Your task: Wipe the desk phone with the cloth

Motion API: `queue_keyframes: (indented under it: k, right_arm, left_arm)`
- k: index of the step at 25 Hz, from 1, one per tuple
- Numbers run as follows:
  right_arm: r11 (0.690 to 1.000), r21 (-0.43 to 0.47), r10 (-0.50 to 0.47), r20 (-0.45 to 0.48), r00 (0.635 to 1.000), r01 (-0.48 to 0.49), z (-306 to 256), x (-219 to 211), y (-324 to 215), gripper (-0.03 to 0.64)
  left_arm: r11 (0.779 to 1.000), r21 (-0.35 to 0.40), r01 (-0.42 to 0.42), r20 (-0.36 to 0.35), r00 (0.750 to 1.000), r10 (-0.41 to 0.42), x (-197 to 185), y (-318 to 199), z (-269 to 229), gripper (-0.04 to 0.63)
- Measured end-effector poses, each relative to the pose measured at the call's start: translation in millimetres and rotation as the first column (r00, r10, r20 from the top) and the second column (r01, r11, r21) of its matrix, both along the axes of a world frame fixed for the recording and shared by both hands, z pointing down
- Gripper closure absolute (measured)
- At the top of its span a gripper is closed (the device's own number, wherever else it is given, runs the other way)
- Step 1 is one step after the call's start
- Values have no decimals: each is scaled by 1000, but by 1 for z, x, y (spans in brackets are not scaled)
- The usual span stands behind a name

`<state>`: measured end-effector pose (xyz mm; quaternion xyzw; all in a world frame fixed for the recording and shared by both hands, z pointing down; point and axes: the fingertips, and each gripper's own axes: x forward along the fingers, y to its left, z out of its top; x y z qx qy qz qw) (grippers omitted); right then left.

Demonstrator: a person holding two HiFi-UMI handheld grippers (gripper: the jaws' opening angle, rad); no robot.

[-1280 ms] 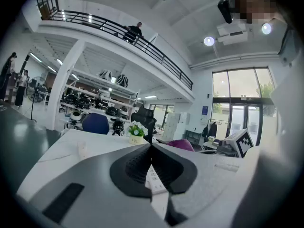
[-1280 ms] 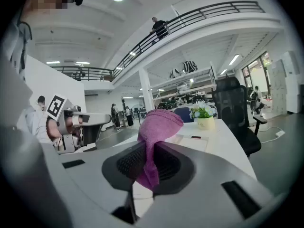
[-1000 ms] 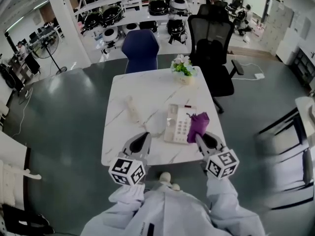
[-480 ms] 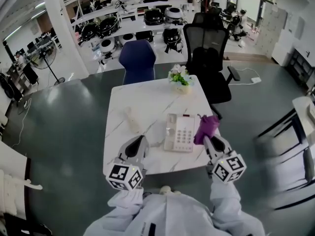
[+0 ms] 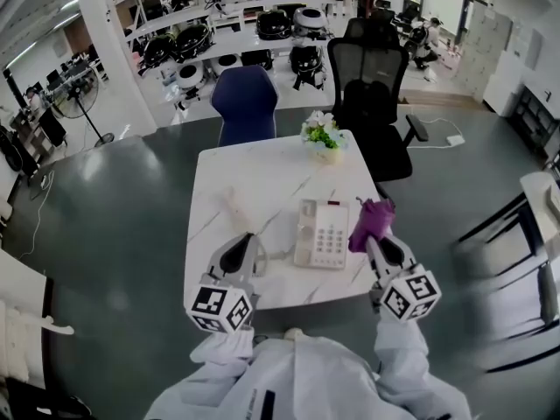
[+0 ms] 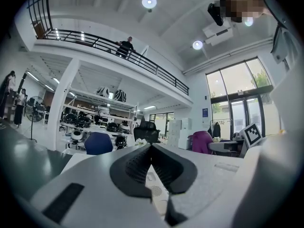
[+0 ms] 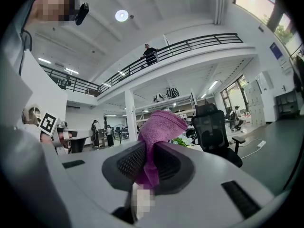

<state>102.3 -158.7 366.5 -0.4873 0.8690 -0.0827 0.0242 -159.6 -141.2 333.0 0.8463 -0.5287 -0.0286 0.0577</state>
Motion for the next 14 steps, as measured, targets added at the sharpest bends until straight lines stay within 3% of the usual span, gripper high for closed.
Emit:
queue_keyframes:
  k: [14]
  right_arm:
    - [999,31,-19,-35,999,20,-4,-9,-1,586]
  left_arm:
    - [1000,17,21,-9,1000,-21,-13,-4,-3,597]
